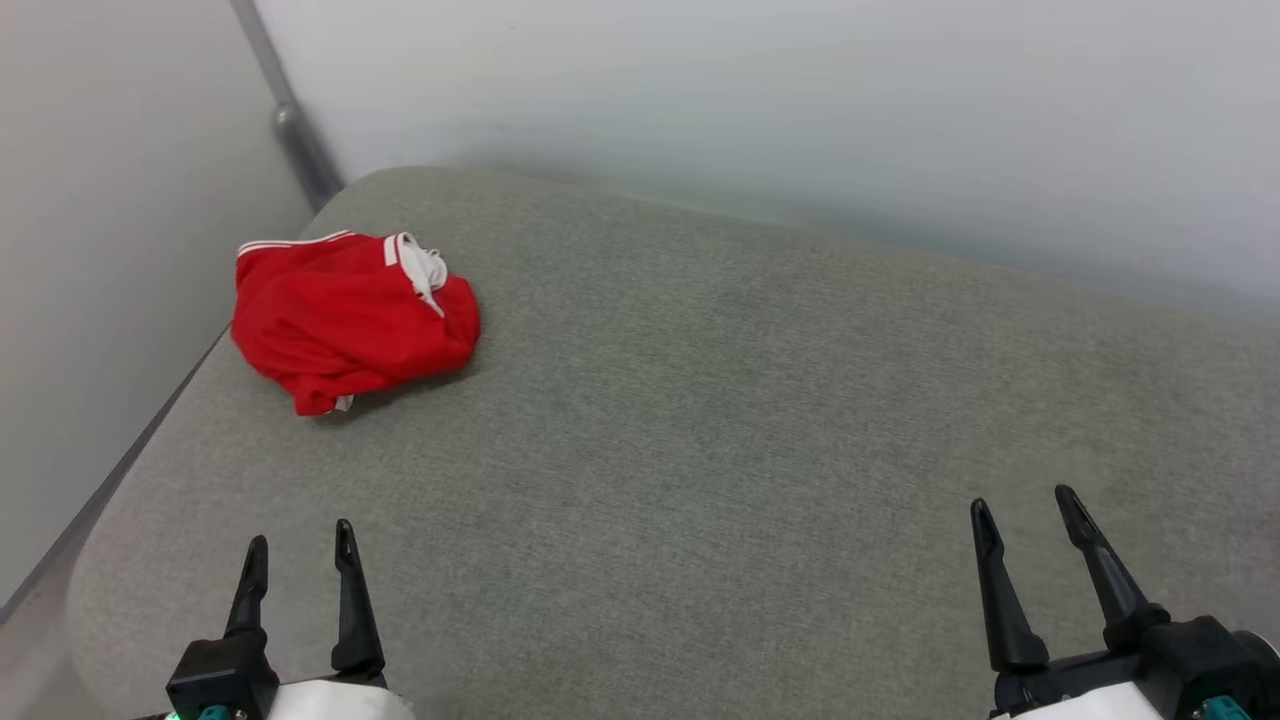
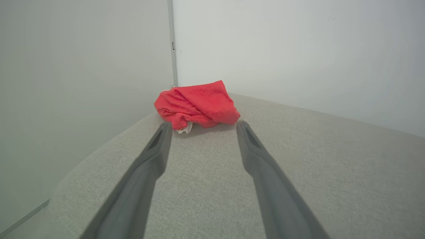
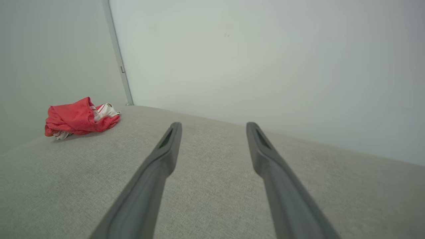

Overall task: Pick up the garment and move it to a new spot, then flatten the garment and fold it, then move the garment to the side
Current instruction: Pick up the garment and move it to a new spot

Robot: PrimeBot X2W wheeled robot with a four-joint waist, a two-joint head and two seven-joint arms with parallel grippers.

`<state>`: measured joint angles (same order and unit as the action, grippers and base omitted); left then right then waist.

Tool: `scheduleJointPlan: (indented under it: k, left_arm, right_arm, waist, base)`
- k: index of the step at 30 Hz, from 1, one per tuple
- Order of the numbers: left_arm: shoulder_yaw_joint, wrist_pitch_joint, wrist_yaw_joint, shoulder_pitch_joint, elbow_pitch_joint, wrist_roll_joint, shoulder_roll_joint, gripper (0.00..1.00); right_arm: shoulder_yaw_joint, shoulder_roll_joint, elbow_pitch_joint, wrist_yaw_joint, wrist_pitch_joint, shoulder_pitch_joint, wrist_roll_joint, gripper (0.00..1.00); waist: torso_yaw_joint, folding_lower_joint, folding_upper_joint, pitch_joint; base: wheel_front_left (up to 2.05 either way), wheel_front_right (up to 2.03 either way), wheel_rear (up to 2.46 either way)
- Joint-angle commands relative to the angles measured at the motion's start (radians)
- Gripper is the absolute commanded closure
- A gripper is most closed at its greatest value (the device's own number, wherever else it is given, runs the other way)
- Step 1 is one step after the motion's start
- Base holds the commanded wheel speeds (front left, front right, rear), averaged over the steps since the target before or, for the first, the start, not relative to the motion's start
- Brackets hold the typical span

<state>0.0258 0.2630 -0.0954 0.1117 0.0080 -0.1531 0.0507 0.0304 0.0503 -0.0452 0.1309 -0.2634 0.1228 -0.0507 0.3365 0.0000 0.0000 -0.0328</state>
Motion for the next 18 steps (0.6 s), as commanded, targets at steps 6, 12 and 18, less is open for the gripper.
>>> scheduleJointPlan:
  k: [6,12,18]
  left_arm:
    - [0.017,0.003,0.002,-0.013,0.001,-0.013,-0.001,0.00]
    - [0.028,0.003,0.003,-0.007,0.003,-0.022,-0.001,0.00]
    - [0.035,0.003,-0.005,0.000,-0.007,-0.035,-0.001,0.00]
  right_arm:
    - [0.004,0.000,-0.004,0.000,-0.002,0.001,0.016,0.00]
    - [0.007,0.000,-0.001,0.000,-0.002,0.006,0.018,0.00]
    - [0.021,0.000,0.005,0.000,-0.002,-0.012,0.025,0.00]
  waist:
    - [0.103,0.0000,0.0000,-0.006]
    - [0.161,0.0000,0.0000,-0.002]
    - [0.174,0.0000,0.0000,-0.012]
  base:
    - [0.00,0.00,0.00]
    - [0.00,0.00,0.00]
    - [0.00,0.00,0.00]
